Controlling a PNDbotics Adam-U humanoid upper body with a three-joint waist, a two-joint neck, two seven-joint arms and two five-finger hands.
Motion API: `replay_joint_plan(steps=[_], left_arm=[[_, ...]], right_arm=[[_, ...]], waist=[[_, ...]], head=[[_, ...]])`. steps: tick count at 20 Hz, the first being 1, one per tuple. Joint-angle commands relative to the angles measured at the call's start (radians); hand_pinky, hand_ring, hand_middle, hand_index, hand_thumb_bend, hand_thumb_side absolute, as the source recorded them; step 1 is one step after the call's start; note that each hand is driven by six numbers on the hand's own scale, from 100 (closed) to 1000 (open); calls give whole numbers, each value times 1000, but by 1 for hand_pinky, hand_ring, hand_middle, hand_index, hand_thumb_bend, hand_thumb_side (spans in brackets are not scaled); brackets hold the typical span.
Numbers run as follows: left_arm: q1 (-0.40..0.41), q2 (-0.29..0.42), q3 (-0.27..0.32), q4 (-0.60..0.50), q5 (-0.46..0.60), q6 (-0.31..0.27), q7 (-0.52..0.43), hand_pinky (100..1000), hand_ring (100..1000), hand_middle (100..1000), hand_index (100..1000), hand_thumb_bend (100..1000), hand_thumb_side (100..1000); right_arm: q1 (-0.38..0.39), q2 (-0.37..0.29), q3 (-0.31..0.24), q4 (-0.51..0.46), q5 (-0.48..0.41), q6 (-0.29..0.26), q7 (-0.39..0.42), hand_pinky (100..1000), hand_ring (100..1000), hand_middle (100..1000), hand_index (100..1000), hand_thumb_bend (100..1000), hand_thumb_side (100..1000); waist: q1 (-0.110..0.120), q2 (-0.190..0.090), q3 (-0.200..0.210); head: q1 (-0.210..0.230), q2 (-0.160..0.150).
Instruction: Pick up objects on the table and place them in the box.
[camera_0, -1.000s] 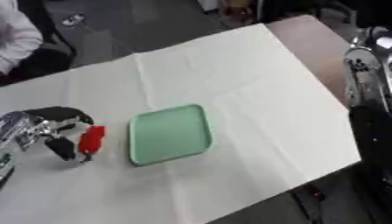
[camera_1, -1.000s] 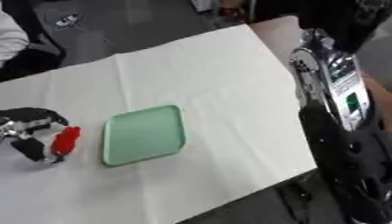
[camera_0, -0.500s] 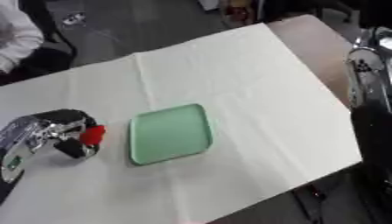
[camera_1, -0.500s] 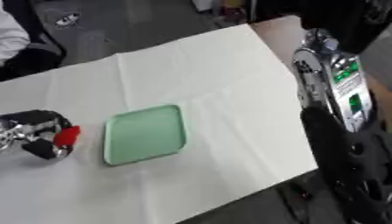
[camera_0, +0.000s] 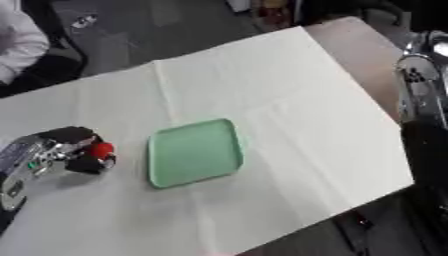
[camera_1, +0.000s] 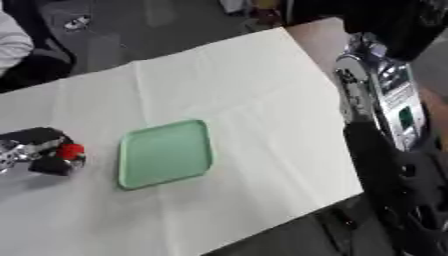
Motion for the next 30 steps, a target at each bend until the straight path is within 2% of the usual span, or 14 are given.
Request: replay_joint_plan(steps=[1,4,8,12,16,18,19,20,24,26,30], left_arm=[[-12,41,-1,-33,-2,-3,12,100,100,146,425,100,728],[-13,51,-7,-61,-21,-14,41,100,100,100,388,100,710],[-21,61,-11,-106,-63,-14,77,100,100,100,364,100,691],[-31,70,-1,-159,-141,17,119,100,100,100,342,100,675],[-45,84,1,-215,-151,40,153,100,100,100,334,100,672],[-54,88,0,-253,-136,45,167,100,100,100,335,100,672],[-58,88,-2,-275,-121,46,176,100,100,100,336,100,719],[-61,88,-7,-293,-104,48,183,100,100,100,336,100,673],[-78,55,-45,-351,-27,29,212,100,100,100,339,100,675],[-87,33,-64,-357,-5,17,216,100,100,100,340,100,698],[-93,2,-83,-335,17,0,227,100,100,100,342,100,677]], right_arm=[[-18,-9,-6,-10,-3,-3,-1,520,505,451,464,199,377],[-17,-10,-6,-10,-3,-3,0,520,505,451,463,199,376],[-15,-11,-7,-10,-3,-3,0,520,505,451,464,199,376],[-14,-11,-8,-10,-3,-4,-2,520,506,451,463,198,378],[-14,-12,-8,-10,-2,-4,-5,520,506,451,463,198,378],[-13,-12,-9,-10,-1,-4,-9,520,507,451,462,197,378],[-13,-12,-8,-10,-1,-3,-11,520,506,451,461,197,378],[-12,-13,-8,-10,0,-3,-12,520,506,451,461,197,378],[-14,-10,-7,-10,1,-2,-14,520,506,451,461,197,378],[-15,-9,-6,-10,1,-1,-13,520,506,451,461,192,379],[-18,-5,-6,-10,0,1,-15,520,507,451,461,196,379]], waist=[[-4,-11,2],[-4,-12,3],[-4,-13,4],[-4,-14,5],[-2,-15,6],[-2,-15,7],[-2,-16,7],[-2,-16,7],[-3,-16,5],[-3,-16,3],[-3,-14,-1]], head=[[-1,-3],[-1,-3],[-3,-2],[-7,-3],[-10,-1],[-11,0],[-11,1],[-11,1],[-7,2],[-4,2],[-3,1]])
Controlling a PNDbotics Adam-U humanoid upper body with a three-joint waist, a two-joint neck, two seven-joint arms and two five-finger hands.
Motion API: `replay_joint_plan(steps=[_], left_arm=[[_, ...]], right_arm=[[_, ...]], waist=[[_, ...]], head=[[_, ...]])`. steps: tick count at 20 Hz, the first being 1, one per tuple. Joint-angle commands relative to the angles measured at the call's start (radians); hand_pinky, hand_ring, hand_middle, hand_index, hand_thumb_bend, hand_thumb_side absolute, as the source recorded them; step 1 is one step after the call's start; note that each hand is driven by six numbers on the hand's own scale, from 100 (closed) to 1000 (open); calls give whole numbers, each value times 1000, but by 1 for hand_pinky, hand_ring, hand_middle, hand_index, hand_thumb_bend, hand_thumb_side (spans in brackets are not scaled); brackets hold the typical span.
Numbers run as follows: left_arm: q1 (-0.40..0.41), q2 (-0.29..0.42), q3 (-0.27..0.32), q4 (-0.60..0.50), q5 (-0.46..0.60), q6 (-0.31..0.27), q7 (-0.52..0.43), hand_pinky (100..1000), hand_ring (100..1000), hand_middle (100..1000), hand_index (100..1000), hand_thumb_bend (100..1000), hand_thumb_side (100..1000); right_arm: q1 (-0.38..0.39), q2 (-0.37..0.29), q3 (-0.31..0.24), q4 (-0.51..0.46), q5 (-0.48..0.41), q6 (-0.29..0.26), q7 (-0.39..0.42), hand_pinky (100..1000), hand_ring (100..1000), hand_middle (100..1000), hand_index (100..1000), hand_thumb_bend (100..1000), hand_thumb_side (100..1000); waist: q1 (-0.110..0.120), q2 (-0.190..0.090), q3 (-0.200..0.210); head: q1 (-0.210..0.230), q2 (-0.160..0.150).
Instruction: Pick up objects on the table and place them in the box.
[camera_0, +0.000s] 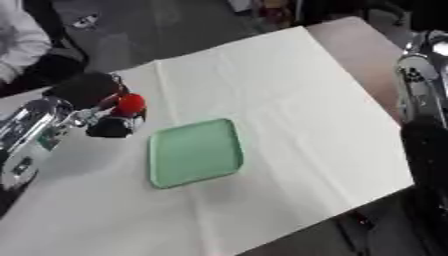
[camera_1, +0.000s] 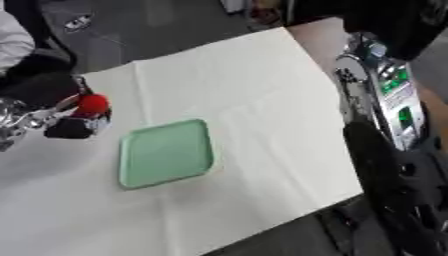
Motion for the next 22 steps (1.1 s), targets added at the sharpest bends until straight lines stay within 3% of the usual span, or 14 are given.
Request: replay_joint_plan(steps=[1,7,18,20,22], left_arm=[[-20,-6,-2,6,16,-14,14,100,100,100,344,100,677],[-25,-37,1,12,19,-34,67,100,100,100,349,100,679],[-30,-80,9,82,17,-108,245,100,100,100,391,100,691],[-33,-89,8,96,25,-115,255,100,100,115,416,100,696],[-35,-95,8,112,30,-122,258,100,100,219,532,100,714]], right_arm=[[-19,-4,-5,-10,-1,3,-4,520,506,451,460,189,384],[-21,-1,-4,-10,-5,3,-8,520,507,451,457,162,416],[-29,7,-3,-10,-16,2,-22,519,509,452,456,126,452],[-30,8,-3,-10,-17,2,-25,519,510,452,456,126,453],[-32,10,-3,-10,-17,3,-29,519,511,452,456,126,453]], waist=[[-3,-13,-1],[-4,-12,-4],[-4,-11,-11],[-4,-10,-13],[-3,-10,-16]], head=[[-1,0],[0,0],[-1,-1],[0,-1],[0,-2]])
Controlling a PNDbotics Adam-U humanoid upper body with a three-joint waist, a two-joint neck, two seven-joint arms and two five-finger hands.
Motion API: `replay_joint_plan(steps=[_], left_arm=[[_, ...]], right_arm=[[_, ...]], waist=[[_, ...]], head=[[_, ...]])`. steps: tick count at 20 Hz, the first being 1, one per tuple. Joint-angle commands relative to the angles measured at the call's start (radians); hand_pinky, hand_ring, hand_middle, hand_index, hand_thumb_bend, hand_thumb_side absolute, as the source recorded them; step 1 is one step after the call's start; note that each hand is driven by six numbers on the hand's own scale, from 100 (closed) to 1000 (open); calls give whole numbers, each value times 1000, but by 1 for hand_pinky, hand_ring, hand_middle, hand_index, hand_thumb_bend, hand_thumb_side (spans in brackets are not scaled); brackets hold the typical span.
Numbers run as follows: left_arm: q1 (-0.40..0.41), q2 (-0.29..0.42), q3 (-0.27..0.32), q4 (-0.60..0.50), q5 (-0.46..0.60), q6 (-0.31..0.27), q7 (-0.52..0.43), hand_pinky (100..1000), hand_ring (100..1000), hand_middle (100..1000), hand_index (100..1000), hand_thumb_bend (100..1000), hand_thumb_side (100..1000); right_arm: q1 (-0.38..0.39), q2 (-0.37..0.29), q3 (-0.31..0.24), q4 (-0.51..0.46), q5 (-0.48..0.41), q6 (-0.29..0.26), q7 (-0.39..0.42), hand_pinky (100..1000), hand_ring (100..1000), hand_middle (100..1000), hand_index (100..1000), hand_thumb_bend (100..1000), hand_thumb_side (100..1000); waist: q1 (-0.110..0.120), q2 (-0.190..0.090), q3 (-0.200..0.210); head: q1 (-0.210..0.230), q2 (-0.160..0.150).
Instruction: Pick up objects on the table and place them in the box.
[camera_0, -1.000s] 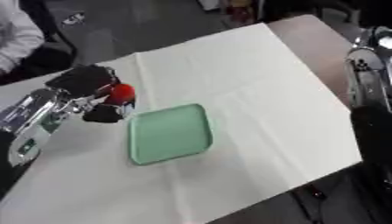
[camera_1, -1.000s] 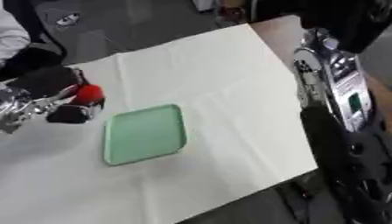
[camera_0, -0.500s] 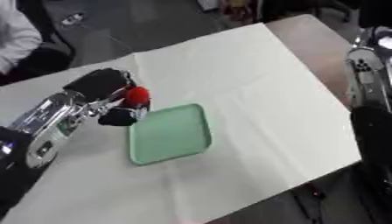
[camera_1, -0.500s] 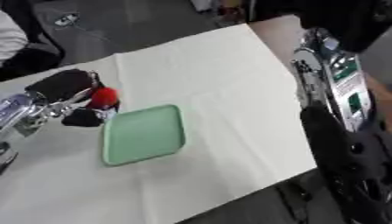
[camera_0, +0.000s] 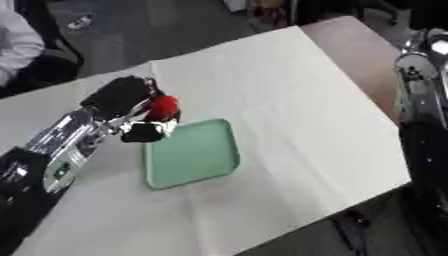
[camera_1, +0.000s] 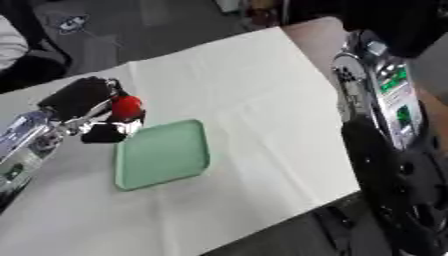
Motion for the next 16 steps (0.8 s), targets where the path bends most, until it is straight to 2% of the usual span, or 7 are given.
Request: replay_joint_plan(steps=[1,2,4,7,9,12,16], left_arm=[[-26,3,12,16,16,-10,9,100,100,297,603,100,769],[-26,2,12,24,21,-14,5,100,115,383,654,100,820],[-27,1,11,34,26,-22,-5,134,325,518,718,100,900],[-28,1,11,40,30,-37,-12,379,584,719,804,100,1000],[-29,0,10,43,30,-47,-14,500,706,805,851,254,1000],[-29,-1,8,47,29,-62,-26,567,773,866,891,401,1000],[-29,-1,9,50,36,-74,-40,656,835,915,922,464,1000]], right_arm=[[-24,-2,-4,-10,-3,0,-10,519,511,452,456,126,454],[-24,-1,-4,-10,-3,1,-14,518,512,452,456,123,458],[-25,0,-4,-10,-4,1,-21,518,512,453,457,121,462],[-26,1,-4,-10,-5,0,-32,517,513,454,458,120,464],[-26,1,-4,-10,-4,0,-36,517,513,454,459,118,466],[-27,0,-3,-10,-3,0,-40,517,513,454,459,117,467],[-27,0,-2,-10,-2,1,-42,518,513,454,459,118,466]], waist=[[-3,-10,-3],[-2,-10,-4],[-1,-10,-5],[0,-10,-6],[0,-11,-7],[0,-10,-7],[1,-11,-7]], head=[[-1,-2],[-1,-2],[-2,-2],[-4,0],[-5,1],[-5,0],[-6,1]])
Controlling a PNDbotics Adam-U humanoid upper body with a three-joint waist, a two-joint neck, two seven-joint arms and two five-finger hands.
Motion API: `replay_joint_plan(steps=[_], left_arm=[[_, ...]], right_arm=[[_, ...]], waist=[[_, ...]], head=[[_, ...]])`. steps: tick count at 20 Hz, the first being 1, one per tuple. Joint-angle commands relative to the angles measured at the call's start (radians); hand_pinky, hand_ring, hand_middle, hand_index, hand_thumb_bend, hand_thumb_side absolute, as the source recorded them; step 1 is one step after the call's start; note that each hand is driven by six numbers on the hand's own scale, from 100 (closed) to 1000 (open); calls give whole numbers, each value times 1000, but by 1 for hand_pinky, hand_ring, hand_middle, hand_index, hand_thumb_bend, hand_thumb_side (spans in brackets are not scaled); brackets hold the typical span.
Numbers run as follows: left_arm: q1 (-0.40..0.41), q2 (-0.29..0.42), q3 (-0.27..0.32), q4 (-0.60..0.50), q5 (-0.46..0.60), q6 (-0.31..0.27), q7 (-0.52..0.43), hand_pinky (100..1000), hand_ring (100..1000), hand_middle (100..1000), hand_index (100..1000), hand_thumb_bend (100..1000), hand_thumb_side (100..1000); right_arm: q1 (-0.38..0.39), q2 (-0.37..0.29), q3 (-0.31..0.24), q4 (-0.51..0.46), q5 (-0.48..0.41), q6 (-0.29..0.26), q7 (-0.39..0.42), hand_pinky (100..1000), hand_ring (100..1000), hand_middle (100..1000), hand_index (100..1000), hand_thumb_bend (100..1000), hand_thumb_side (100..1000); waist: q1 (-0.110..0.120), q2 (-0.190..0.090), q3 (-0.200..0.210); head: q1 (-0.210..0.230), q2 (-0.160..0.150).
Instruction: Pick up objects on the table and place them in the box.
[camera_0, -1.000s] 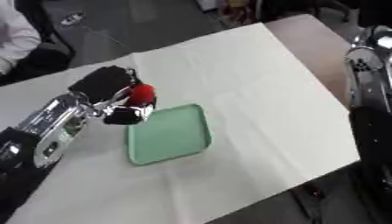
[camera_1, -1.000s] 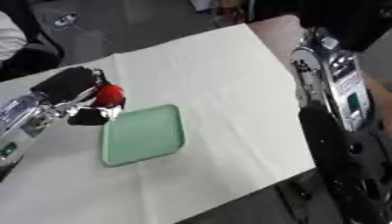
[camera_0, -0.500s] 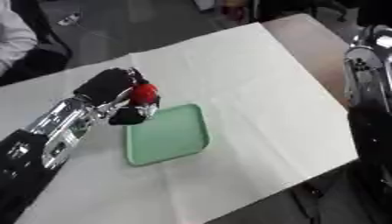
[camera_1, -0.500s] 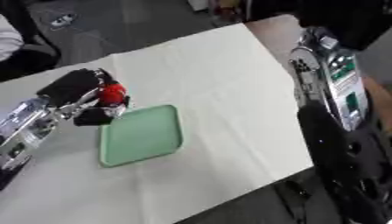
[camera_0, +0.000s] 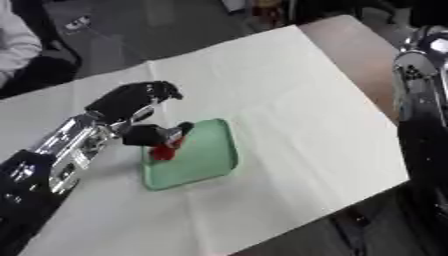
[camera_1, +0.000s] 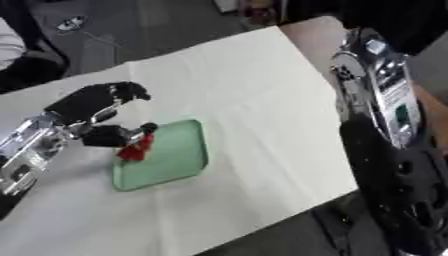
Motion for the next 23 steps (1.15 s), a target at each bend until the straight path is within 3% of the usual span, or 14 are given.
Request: replay_joint_plan(steps=[1,7,12,17,18,20,21,22,23], left_arm=[[-29,10,9,-5,8,-10,-7,670,843,921,925,467,1000],[-15,18,28,-32,21,8,9,680,841,932,928,434,1000],[58,89,95,-191,101,98,71,543,730,868,906,363,993],[195,163,225,-440,237,238,143,470,657,826,878,296,912],[221,168,250,-486,257,265,156,411,595,791,865,270,880],[295,151,325,-593,297,319,205,377,561,770,856,257,868],[330,136,359,-644,314,340,230,371,552,764,854,256,863],[360,119,387,-691,329,356,254,359,536,749,846,255,860],[384,100,409,-733,342,366,278,347,519,733,835,253,856]], right_arm=[[-20,-5,-2,-10,2,1,-4,518,513,454,459,118,466],[-18,-7,-3,-10,4,1,-5,518,513,455,459,117,467],[-5,-23,-8,-10,10,0,-10,517,509,453,459,115,464],[19,-51,-4,-10,21,12,-1,518,498,449,457,115,459],[22,-55,-3,-10,23,15,5,519,490,447,457,120,447],[30,-67,3,-10,27,25,28,521,482,445,458,131,433],[34,-71,6,-10,30,33,42,521,482,449,459,101,494],[37,-75,7,-10,32,39,58,525,479,448,466,139,425],[40,-79,9,-10,35,42,75,524,476,450,470,141,421]], waist=[[-3,-11,-2],[-2,-11,3],[-2,-14,23],[-10,-16,53],[-12,-16,58],[-18,-13,72],[-20,-12,78],[-23,-10,85],[-26,-9,92]], head=[[-7,1],[-10,1],[-17,-18],[-66,-93],[-76,-110],[-111,-159],[-131,-183],[-154,-207],[-183,-231]])
